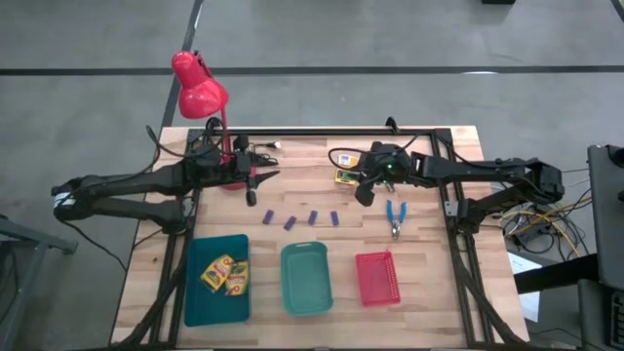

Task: Pick & Place School Supplies
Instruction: Put the crayon box into the blue bin

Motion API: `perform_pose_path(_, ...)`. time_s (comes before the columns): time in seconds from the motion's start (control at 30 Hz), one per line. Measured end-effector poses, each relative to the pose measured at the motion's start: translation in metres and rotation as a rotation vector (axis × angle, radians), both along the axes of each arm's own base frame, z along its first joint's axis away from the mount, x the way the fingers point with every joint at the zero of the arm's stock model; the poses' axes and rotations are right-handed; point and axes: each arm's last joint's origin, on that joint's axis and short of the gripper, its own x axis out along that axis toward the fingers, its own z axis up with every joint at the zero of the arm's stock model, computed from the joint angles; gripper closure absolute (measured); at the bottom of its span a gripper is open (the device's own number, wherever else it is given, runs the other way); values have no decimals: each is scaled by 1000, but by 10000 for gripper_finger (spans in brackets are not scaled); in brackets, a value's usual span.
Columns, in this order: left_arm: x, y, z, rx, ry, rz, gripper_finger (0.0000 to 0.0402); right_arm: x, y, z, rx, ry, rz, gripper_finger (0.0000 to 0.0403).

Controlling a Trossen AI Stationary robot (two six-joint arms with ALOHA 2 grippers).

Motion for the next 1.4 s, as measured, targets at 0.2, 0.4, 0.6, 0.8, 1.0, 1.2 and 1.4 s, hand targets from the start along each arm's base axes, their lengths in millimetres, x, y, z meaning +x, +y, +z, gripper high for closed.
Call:
perform_pose_path(0.2, 0, 0, 0, 0, 0, 0, 298, 7, -2, -13, 3, 51, 9, 280)
perform_pose_path(0.4, 0, 0, 0, 0, 0, 0, 298, 16, -4, -36, -72, 186, 68, 271)
perform_pose_path(0.6, 0, 0, 0, 0, 0, 0, 298, 29, -3, -61, -70, 281, 55, 287)
perform_pose_path(0.8, 0, 0, 0, 0, 1, 0, 298, 35, -8, -66, -117, 317, -4, 287)
perform_pose_path(1.0, 0, 0, 0, 0, 1, 0, 298, 34, -8, -77, -87, 367, -32, 265)
perform_pose_path(1.2, 0, 0, 0, 0, 1, 0, 298, 37, -9, -93, -71, 422, -26, 240)
perform_pose_path(1.4, 0, 0, 0, 0, 2, 0, 298, 37, -11, -93, -175, 471, -16, 219)
